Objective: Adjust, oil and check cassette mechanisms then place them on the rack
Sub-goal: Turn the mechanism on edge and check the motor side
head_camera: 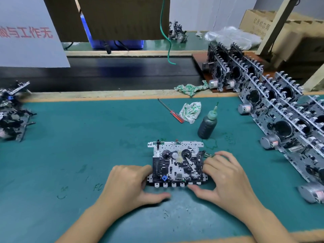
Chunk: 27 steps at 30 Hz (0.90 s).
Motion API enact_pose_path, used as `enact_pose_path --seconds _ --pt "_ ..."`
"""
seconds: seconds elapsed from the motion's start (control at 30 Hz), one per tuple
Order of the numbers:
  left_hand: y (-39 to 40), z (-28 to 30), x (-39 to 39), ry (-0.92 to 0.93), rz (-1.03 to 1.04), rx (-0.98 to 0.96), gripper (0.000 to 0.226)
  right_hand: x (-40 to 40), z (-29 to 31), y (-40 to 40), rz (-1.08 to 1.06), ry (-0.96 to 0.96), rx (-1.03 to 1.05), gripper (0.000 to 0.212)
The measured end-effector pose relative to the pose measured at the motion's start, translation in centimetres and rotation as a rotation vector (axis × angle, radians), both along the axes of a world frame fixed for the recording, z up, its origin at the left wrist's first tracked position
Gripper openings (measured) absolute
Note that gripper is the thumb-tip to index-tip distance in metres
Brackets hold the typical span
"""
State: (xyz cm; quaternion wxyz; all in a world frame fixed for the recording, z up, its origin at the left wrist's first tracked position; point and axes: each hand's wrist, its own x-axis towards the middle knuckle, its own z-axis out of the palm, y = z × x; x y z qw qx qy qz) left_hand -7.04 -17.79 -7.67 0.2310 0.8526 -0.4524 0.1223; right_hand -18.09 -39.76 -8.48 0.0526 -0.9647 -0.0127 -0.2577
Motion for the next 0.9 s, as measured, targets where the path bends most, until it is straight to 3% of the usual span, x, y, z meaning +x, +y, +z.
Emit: enact_pose_path --seconds 0.27,0.4,0.6,0.9 --pt "-0.4 -0.3 0.0 -0.085 0.035 -0.030 0.052 -0.3 0.0 -0.2 0.065 0.045 0.061 0.051" --pt "-0.3 -0.2 -0.4 -0.042 0.019 -0.025 0.064 -0.1 -0.1 0.0 0.026 0.006 0.030 0.047" --pt "-1.1 -0.4 -0.7 -0.038 0.197 -0.011 0.065 -0.3 -0.1 0.5 0.012 0.000 0.064 0.048" --pt "-0.8 -0.1 -0.7 -0.002 0.018 -0.035 0.065 -0.7 -0.1 0.7 -0.038 -0.002 0.050 0.053"
